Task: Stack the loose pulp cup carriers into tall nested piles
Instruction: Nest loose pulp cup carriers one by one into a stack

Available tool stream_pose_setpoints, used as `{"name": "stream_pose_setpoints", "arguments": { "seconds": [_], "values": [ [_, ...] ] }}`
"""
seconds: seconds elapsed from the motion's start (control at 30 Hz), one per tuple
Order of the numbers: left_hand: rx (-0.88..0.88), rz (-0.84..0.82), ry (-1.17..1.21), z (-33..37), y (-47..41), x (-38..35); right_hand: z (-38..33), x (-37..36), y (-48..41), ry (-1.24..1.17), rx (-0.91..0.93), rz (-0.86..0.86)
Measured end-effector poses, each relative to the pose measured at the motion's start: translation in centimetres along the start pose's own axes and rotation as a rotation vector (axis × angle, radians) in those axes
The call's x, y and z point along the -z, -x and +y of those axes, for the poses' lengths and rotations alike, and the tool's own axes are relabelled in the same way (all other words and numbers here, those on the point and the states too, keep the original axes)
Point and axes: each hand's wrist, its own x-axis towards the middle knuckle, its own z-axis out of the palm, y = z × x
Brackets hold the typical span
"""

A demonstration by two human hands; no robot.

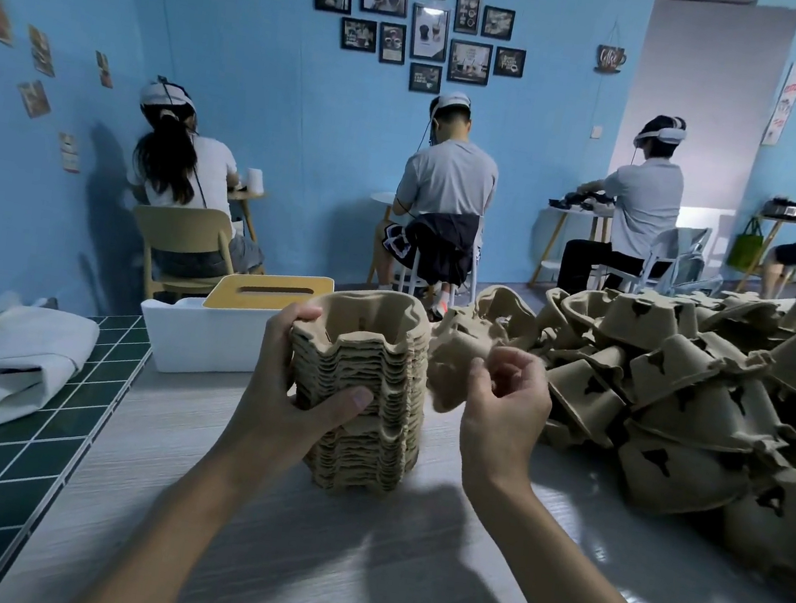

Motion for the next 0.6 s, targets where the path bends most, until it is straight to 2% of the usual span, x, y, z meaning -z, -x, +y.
{"name": "stream_pose_setpoints", "arguments": {
  "seconds": [0.13,0.3,0.4,0.6],
  "values": [
    [0.012,-0.015,0.028,0.7,0.2,-0.3,-1.8,0.3,-0.4,0.001,0.176,-0.06],
    [-0.007,-0.057,0.027,1.1,0.3,-0.7,-4.2,0.7,-0.5,0.02,0.533,-0.052],
    [-0.042,-0.085,-0.011,1.1,0.2,-1.3,-5.8,0.8,0.0,0.059,0.704,-0.136],
    [-0.007,-0.099,0.0,1.0,0.4,-2.5,-5.7,0.6,0.1,0.149,0.774,-0.253]
  ]
}}
